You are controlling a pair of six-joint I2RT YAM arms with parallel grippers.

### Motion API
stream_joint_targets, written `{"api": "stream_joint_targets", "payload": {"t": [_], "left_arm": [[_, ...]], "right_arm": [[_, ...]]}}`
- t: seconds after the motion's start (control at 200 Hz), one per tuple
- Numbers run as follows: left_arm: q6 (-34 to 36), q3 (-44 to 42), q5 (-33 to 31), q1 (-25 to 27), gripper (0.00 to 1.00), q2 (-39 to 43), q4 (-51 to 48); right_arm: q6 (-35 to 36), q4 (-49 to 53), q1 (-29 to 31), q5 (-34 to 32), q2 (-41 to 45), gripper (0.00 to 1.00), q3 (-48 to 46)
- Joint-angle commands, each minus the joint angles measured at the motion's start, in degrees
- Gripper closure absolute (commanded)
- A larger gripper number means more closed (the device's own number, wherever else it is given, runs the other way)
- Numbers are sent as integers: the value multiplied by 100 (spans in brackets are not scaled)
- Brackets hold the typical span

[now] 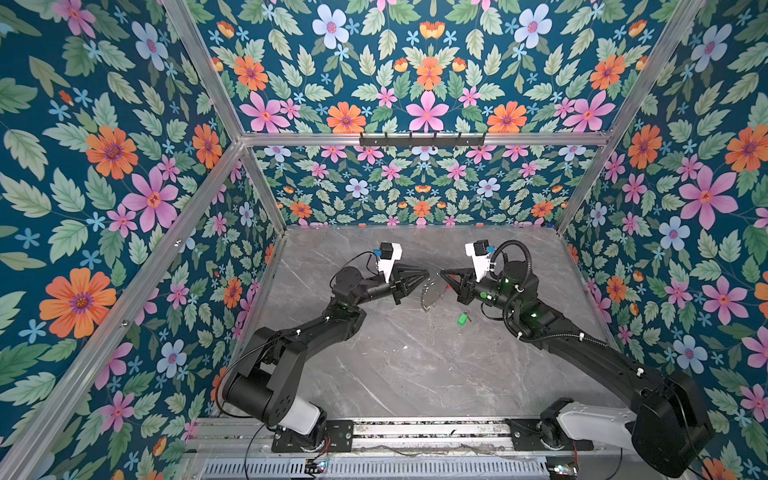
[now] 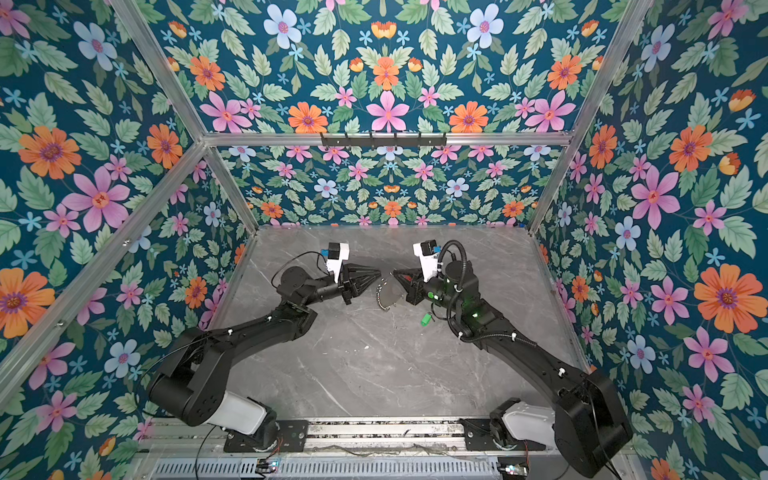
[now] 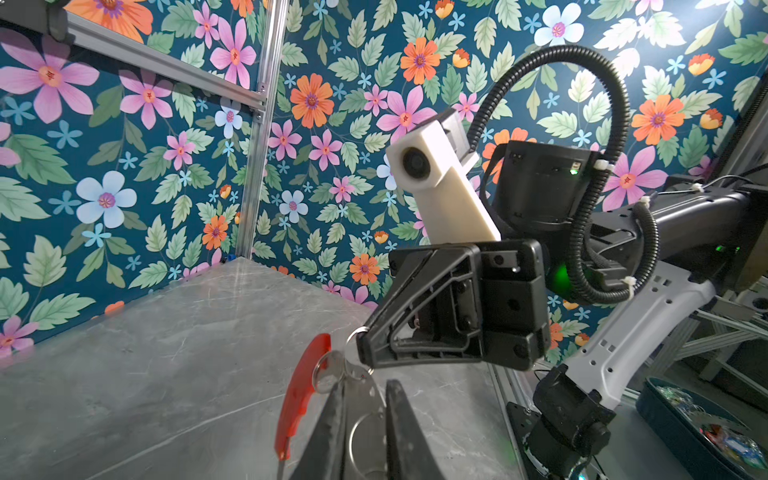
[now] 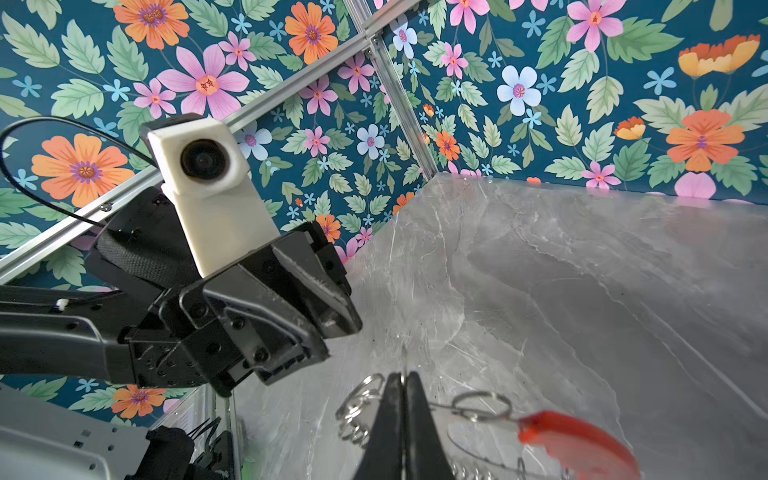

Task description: Put the keys on the keyring

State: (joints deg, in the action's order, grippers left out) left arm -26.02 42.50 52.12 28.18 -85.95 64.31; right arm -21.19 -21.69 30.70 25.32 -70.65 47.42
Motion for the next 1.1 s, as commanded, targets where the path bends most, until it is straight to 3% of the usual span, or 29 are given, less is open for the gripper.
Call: {"api": "stream_joint_targets", "payload": {"t": [0.0,0.14,0.455,0.65,0.83,1.095], "left_arm": [[164,4,33,-15,79,27,-179],[-181,73,87,-4,80,-284,154],[-1587,158,255,12,85,-981,2054],[-1779,178,261,20,87,-1099,2279],[-1845,258,316,53,100,-1206,2316],[-2329,346,351,64,100,-1481,2831]], "right_arm": [[-6,-289,6,260,-87,100,96],[-208,-495,6,584,-283,100,205],[-351,-596,5,850,-453,100,321],[-490,-711,6,1157,-606,100,382],[-697,-991,15,1554,-762,100,435],[-694,-898,21,1845,-834,100,559]]}}
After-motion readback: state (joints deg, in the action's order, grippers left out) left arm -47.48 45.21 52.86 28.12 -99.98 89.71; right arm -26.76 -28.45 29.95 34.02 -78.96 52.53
